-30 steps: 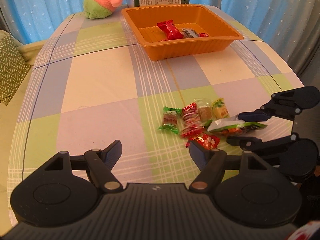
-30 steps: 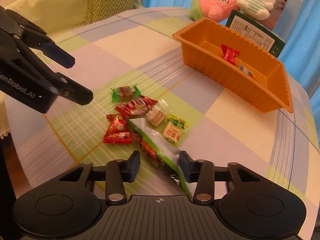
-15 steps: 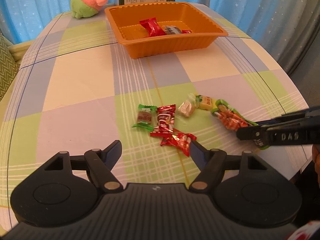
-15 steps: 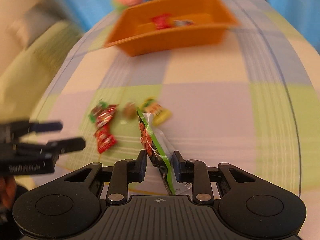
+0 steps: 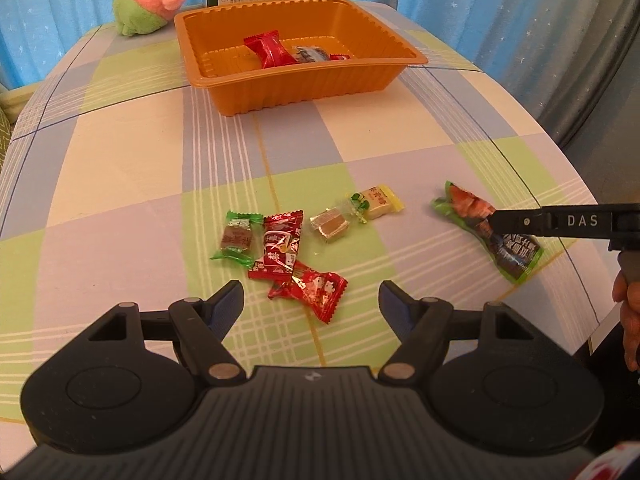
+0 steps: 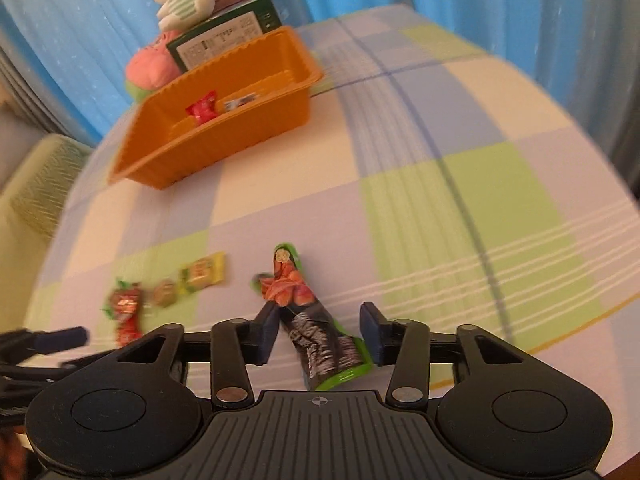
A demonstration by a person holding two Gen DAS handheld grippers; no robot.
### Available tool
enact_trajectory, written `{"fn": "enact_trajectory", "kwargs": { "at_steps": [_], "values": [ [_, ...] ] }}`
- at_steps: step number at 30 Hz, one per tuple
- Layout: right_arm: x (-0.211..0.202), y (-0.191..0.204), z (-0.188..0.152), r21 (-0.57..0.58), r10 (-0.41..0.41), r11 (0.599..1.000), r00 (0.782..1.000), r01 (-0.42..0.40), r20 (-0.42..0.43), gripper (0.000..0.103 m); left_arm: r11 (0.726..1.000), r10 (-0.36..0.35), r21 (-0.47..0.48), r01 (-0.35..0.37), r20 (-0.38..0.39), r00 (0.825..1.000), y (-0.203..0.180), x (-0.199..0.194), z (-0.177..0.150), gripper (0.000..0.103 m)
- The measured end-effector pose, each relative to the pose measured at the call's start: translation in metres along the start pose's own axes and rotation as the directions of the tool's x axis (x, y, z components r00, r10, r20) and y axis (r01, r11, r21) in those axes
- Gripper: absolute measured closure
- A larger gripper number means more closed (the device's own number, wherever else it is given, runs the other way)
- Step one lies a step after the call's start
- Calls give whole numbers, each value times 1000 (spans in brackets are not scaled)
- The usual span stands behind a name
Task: Organize snacks
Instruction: 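Grasp the clear green-edged snack packet with the right tool while the left tool grasps the red candy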
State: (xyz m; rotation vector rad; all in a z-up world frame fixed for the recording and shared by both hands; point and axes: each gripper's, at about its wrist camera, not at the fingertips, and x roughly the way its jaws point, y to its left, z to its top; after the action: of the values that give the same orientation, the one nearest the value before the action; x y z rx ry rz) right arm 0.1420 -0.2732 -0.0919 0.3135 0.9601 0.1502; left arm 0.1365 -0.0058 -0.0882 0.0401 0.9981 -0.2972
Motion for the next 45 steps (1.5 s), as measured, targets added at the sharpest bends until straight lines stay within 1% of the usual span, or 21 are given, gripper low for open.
{"fn": "enact_trajectory", "kwargs": {
  "at_steps": [3,6,9,11,15,16,17,18,20,22,24,25,28,31,32,34,36,39,41,43,45],
  "values": [
    [3,-3,-1,-26,-8,1000,1000,8,2,57,1000,4,-8,-4,1,1000,0,2,0,31],
    [8,9,-6,-151,-2,989,1000,3,8,57,1000,6,-24,-6,9,1000,-2,5,-1,31],
    [17,23,-11,-297,5,955,1000,-4,4,57,1000,6,-30,-6,12,1000,-6,8,-3,32],
    [26,30,-14,-382,-20,924,1000,23,12,57,999,10,-40,-9,17,1000,-8,9,-4,35],
    [36,33,-15,-429,-35,902,999,41,21,57,997,22,-69,-20,38,999,-11,11,-7,39],
    [36,34,-16,-435,-37,899,999,45,25,62,997,27,-79,-23,45,999,-12,12,-8,41],
    [36,34,-16,-439,-33,898,999,41,26,72,996,31,-90,-26,52,998,-12,13,-9,42],
    [36,35,-16,-441,-32,896,999,40,25,73,994,35,-101,-29,57,998,-12,13,-10,43],
    [34,38,-18,-446,-41,893,999,51,31,73,992,44,-123,-36,66,997,-13,15,-11,47],
    [34,38,-18,-436,-38,899,999,47,31,73,989,55,-142,-44,71,996,-14,17,-12,51],
    [33,36,-19,-424,-38,904,999,49,35,73,984,74,-170,-61,72,995,-13,19,-12,53],
    [32,36,-19,-418,-37,907,999,48,34,73,980,76,-187,-62,74,994,-11,20,-12,55],
    [32,34,-18,-400,-30,916,999,42,34,73,969,82,-239,-61,77,994,-5,23,-12,59],
    [31,33,-18,-393,-29,919,999,41,37,73,965,85,-256,-61,85,993,-2,25,-9,63],
    [31,34,-18,-393,-29,919,999,42,38,73,965,86,-254,-62,86,993,-2,26,-8,69],
    [31,34,-18,-395,-31,918,999,44,39,73,969,88,-237,-67,78,993,-4,28,-6,72],
    [31,34,-19,-394,-32,918,999,45,39,73,977,95,-198,-78,74,993,-9,27,-8,76],
    [30,34,-20,-388,-35,920,999,48,40,73,987,119,-121,-110,75,990,-18,26,-12,77],
    [30,35,-20,-383,-36,922,999,49,42,73,988,131,-86,-125,78,988,-22,26,-15,77],
    [29,34,-21,-375,-36,926,998,49,42,73,989,138,-72,-132,78,987,-24,27,-16,77],
    [29,35,-21,-374,-39,926,998,52,43,73,988,136,-78,-130,78,988,-24,26,-16,78]
  ]
}}
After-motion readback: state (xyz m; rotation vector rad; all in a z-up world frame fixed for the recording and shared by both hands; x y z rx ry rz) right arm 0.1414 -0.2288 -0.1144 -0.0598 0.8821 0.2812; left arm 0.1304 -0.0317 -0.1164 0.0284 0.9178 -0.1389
